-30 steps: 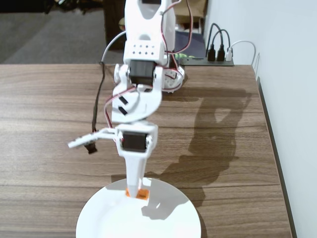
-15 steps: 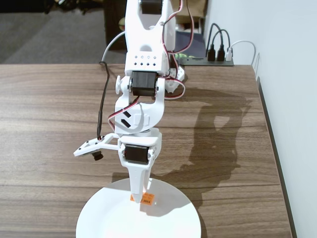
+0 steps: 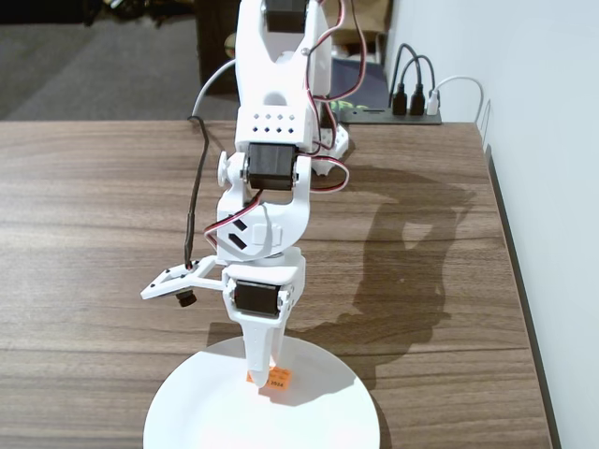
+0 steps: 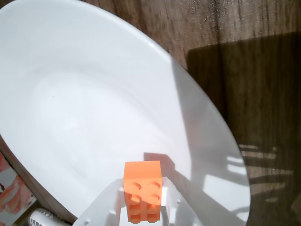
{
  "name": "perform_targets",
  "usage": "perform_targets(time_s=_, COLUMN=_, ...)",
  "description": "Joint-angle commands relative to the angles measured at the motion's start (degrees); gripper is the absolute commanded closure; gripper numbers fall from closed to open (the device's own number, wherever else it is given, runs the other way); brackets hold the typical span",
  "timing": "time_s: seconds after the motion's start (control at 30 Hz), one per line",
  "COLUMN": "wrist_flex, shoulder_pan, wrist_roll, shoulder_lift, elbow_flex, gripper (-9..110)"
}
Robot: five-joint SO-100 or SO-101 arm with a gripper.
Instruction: Grasp a lego block and put it on the plate.
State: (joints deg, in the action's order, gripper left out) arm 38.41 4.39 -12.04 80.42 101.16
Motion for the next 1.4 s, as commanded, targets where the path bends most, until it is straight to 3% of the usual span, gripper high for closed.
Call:
perform_targets(time_s=0.0, wrist_flex=0.1, shoulder_pan=0.1, wrist_roll=-0.1, shoulder_lift=0.2, elbow_flex=-3.1, gripper=95)
perform_targets(time_s=0.37, wrist_flex=-0.1, shoulder_pan=0.3, wrist_roll=0.3, shoulder_lift=0.3, elbow_flex=-3.1, gripper=94)
perform_targets(time_s=0.53, wrist_flex=0.3, shoulder_pan=0.3, wrist_roll=0.4, shoulder_lift=-0.3, elbow_flex=-3.1, gripper=82)
perform_targets(time_s=0.63, wrist_flex=0.4, shoulder_pan=0.2, wrist_roll=0.0, shoulder_lift=-0.2, elbow_flex=-3.1, gripper=68)
perform_targets(time_s=0.97, wrist_flex=8.4, shoulder_pan=0.4, wrist_roll=0.0, shoulder_lift=9.3, elbow_flex=-0.9, gripper=69)
perform_targets(time_s=1.1, wrist_flex=8.4, shoulder_pan=0.7, wrist_roll=0.3, shoulder_lift=18.4, elbow_flex=6.0, gripper=82)
perform_targets(time_s=1.2, wrist_flex=8.2, shoulder_pan=0.7, wrist_roll=1.1, shoulder_lift=25.0, elbow_flex=10.9, gripper=99)
perform_targets(time_s=1.37, wrist_flex=1.6, shoulder_pan=-0.2, wrist_roll=6.2, shoulder_lift=45.0, elbow_flex=29.3, gripper=101)
